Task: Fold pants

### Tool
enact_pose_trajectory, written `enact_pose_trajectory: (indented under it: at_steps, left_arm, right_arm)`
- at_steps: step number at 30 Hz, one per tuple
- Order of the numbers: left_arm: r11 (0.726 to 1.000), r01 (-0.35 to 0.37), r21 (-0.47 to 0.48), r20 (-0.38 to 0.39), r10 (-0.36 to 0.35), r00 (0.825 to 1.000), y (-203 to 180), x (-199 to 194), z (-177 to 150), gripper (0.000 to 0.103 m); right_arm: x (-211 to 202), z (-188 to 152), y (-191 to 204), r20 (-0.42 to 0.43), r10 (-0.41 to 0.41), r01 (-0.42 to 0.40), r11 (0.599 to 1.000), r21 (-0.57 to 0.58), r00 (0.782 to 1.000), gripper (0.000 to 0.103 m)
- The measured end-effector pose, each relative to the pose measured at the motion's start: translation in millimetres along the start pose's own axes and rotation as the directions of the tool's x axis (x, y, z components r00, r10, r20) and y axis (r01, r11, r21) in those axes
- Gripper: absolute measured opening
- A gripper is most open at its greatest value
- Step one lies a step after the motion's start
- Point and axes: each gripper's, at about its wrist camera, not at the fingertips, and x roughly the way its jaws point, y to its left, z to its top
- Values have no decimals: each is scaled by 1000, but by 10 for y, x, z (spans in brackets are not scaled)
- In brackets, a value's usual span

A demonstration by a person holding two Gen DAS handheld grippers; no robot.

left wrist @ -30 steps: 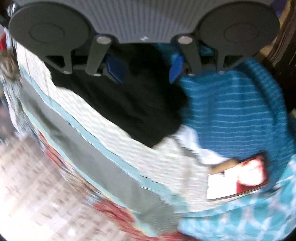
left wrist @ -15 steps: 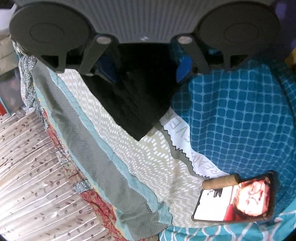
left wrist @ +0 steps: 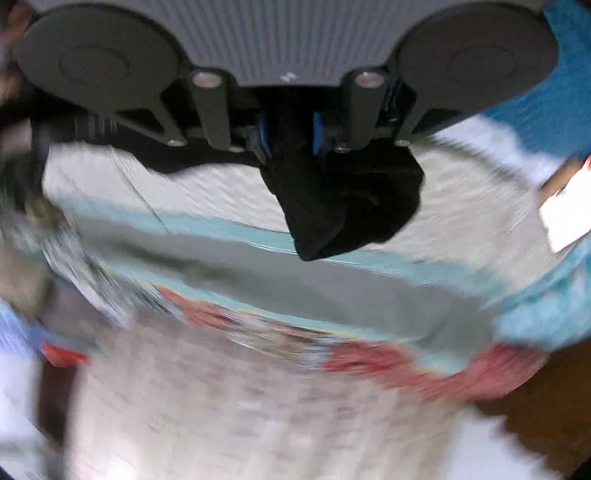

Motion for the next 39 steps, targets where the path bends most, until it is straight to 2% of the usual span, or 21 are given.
enact_pose_trajectory:
  at_steps: [3, 5, 6, 8, 10, 12, 14, 16, 18, 21, 23, 24, 25, 26, 27, 29, 32, 33, 35, 36, 39]
  left_arm:
    - [978, 93, 186, -99, -75, 992, -477, 247, -172, 22]
    - [955, 123, 270, -160, -81, 984, -687, 399, -344, 34]
    - [940, 127, 316, -197, -67, 978, -775, 447, -432, 35]
    - [919, 142, 366, -189, -76, 979, -859, 356, -475, 42]
    - [907, 195, 373, -164, -143, 976, -823, 129, -421, 47]
    - [911, 254, 324, -129, -224, 966, -659, -91, -333, 54]
    - [933, 257, 252, -83, -243, 966, -418, -233, -244, 59]
    - [968, 212, 136, -61, -205, 977, -144, -267, -161, 59]
    - [987, 155, -28, -74, -157, 985, 157, -209, -107, 57]
    - [963, 102, -248, -101, -130, 986, 576, -151, -104, 53]
    - [943, 97, -318, -90, -132, 987, 724, -156, -109, 53]
    - [938, 93, -333, -86, -129, 988, 766, -155, -94, 53]
    - [938, 91, -335, -87, -127, 988, 771, -134, -84, 53]
    - [938, 90, -334, -92, -128, 988, 746, -118, -87, 53]
    - [939, 94, -331, -101, -134, 986, 741, -54, -49, 53]
    - [939, 113, -324, -108, -156, 982, 672, -22, -43, 53]
    - [946, 132, -297, -119, -174, 978, 534, 77, -11, 53]
    - [948, 132, -289, -129, -175, 976, 487, 118, -21, 53]
    - [954, 122, -275, -165, -172, 971, 380, 276, -34, 53]
    - [956, 117, -271, -182, -170, 969, 331, 336, -40, 53]
    - [956, 117, -270, -225, -181, 957, 192, 457, -49, 53]
  right_arm:
    - [-300, 25, -236, 77, -5, -3, 996, 94, 997, 38]
    - [-419, 15, -355, 106, -21, 7, 992, 126, 994, 38]
    - [-451, -2, -402, 111, -24, 7, 989, 146, 994, 38]
    - [-537, -37, -483, 129, -22, -1, 984, 176, 991, 39]
    - [-600, -57, -490, 143, -30, 4, 985, 172, 989, 46]
    - [-607, -23, -418, 162, -7, -18, 988, 156, 987, 52]
    - [-588, -21, -353, 176, 47, -72, 987, 142, 983, 65]
    - [-491, 10, -246, 163, 76, -97, 988, 122, 984, 81]
    - [-336, 83, -139, 111, 69, -78, 994, 82, 991, 82]
    - [-175, 147, 67, 45, 64, -64, 998, -3, 997, 85]
    - [-93, 138, 270, 45, 49, -44, 994, -99, 998, 90]
    - [-63, 120, 344, 47, 31, -24, 988, -150, 998, 86]
    - [-29, 93, 398, 58, -9, 21, 979, -205, 998, 47]
    - [-6, 57, 441, 74, -70, 87, 960, -265, 995, 25]
    - [-28, 46, 428, 83, -99, 119, 954, -276, 992, 20]
    - [-237, 77, 338, 160, -81, 116, 968, -224, 984, 16]
    - [-601, -8, 251, 322, -121, 209, 944, -255, 939, 16]
    - [-625, -26, 163, 334, -153, 240, 941, -239, 930, 16]
    - [-508, -24, -132, 289, -264, 320, 933, -164, 920, 16]
    - [-433, -40, -275, 265, -306, 348, 928, -129, 914, 21]
    - [-519, -51, -351, 283, -274, 310, 947, -89, 919, 23]
